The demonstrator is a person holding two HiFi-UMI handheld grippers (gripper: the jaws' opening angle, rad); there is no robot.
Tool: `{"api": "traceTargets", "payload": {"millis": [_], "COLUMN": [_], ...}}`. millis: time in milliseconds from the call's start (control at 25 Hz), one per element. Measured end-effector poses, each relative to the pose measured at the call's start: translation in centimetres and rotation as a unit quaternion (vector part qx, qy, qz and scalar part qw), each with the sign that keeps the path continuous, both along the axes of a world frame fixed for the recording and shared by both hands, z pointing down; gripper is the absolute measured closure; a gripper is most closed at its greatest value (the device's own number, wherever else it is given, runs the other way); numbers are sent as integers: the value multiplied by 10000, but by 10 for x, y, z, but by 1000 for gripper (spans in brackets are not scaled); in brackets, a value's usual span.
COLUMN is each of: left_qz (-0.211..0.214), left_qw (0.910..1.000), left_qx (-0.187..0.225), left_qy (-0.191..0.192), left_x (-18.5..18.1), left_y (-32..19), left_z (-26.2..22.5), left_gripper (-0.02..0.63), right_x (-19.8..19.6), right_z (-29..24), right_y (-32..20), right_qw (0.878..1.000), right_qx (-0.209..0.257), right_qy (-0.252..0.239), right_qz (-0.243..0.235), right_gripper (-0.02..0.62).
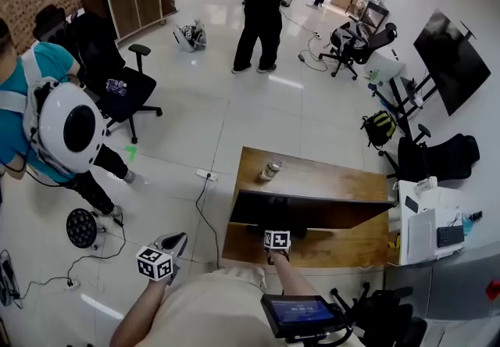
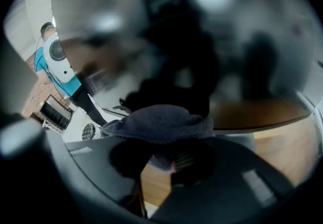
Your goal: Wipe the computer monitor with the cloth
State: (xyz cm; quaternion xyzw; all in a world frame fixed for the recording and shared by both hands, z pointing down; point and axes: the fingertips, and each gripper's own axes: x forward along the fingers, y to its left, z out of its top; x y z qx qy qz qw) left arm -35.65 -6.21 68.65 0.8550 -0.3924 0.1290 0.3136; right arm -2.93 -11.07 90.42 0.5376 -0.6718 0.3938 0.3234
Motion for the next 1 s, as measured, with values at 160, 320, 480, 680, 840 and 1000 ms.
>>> {"api": "traceTargets", "payload": {"millis": [160,320,480,680,840,1000], "left_qz": [-23,-94,-131,-277,-372,-471], "left_qw": [10000,10000,9999,9996,9993,9989], "left_qx": [3,-15,5,-3,12,27], "left_qy": [-27,-21,-14,-29,-21,-10], "left_x": [-9,-15,-19,-25,-32,-39], "left_y": [6,9,12,19,22,28], "left_z": [2,3,2,1,2,0], "left_gripper": [603,603,603,603,603,603], "right_x": [-23,-44,-66,-101,-130,-155], "right_z": [2,2,0,0,1,0], "right_y": [-4,-7,-11,-13,-19,-19], "right_qw": [9999,9997,9991,9966,9943,9905], "right_qx": [33,40,51,32,28,-4], "right_qy": [-110,-196,-246,-398,-482,-539], "right_qz": [-54,-171,-345,-720,-948,-1264], "right_gripper": [505,505,505,505,505,505]}}
